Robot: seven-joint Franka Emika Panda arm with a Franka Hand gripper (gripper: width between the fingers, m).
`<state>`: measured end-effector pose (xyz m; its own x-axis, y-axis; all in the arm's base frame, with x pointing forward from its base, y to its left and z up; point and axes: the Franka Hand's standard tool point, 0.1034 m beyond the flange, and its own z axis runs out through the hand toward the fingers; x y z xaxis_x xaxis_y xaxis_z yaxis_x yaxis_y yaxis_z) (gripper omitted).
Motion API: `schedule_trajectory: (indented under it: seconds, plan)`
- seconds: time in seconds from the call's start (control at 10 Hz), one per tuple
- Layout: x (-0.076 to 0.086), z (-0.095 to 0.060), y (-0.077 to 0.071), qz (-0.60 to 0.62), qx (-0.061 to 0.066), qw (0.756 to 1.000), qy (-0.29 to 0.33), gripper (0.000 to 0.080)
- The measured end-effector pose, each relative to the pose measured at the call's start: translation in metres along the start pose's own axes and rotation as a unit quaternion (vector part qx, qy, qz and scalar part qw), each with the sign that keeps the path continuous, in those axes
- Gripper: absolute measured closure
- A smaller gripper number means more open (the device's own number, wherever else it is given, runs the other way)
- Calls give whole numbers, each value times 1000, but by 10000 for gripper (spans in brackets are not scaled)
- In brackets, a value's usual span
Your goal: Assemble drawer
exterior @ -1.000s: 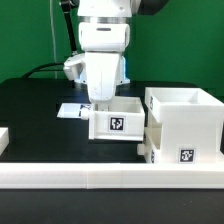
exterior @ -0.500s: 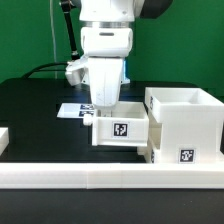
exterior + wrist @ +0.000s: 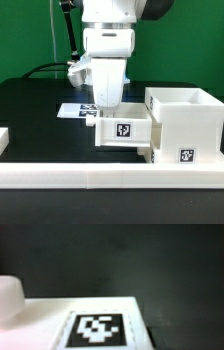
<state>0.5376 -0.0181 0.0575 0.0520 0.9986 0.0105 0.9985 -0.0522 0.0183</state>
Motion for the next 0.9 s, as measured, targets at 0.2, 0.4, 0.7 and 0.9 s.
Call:
schedule_trajectory:
  seconds: [0.2,0.4,0.7,0.9]
  plan:
    - [6,0,1,-2,0,1000,0,757]
    - [10,1,0,0,2,1000,0,757]
    - [9,2,0,0,3,1000,0,757]
    - [13,3,0,-2,3,1000,1,757]
